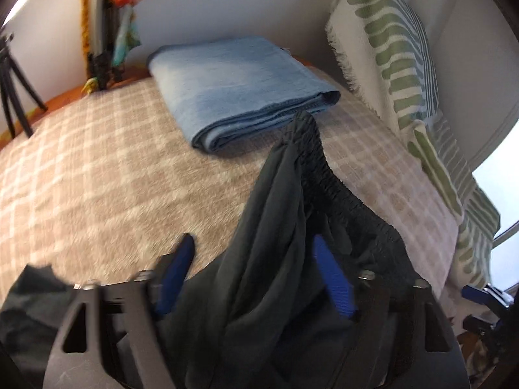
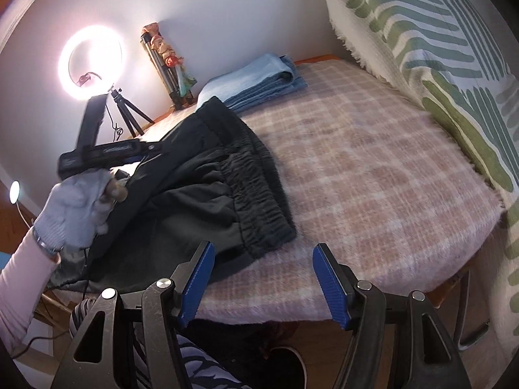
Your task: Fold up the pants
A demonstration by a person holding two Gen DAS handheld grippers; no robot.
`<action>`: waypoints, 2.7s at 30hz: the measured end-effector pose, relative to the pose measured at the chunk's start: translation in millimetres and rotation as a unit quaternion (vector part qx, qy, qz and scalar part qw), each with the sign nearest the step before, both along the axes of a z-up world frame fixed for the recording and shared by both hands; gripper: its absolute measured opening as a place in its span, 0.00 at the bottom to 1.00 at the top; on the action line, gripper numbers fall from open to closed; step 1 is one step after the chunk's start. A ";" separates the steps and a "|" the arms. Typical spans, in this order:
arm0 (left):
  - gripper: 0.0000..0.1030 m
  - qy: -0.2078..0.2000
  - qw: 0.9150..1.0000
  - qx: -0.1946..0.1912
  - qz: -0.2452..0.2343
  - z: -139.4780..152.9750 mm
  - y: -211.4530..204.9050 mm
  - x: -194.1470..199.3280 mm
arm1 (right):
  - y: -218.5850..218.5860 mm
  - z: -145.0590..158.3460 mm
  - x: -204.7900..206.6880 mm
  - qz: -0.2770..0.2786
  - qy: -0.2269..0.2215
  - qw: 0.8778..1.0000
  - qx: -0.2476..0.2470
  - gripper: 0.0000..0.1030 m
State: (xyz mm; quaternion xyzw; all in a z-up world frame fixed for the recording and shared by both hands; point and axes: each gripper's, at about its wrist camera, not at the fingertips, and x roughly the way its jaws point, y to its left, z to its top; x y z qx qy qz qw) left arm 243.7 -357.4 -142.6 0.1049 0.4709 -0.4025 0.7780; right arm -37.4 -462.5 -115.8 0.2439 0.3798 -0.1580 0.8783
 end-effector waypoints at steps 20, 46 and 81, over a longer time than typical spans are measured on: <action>0.02 -0.038 0.983 0.007 -0.181 16.1 3.1 -113.8 | -33.0 5.8 11.2 -0.003 -0.095 0.988 0.120 0.67; 0.54 -0.031 0.999 0.016 -0.030 38.6 187.7 -50.9 | -40.1 32.5 115.1 0.009 -0.116 0.971 0.207 0.12; 0.00 -0.055 0.978 0.092 -0.181 -14.0 191.8 -133.9 | -52.2 -53.5 70.8 -0.054 -0.024 0.966 0.252 0.17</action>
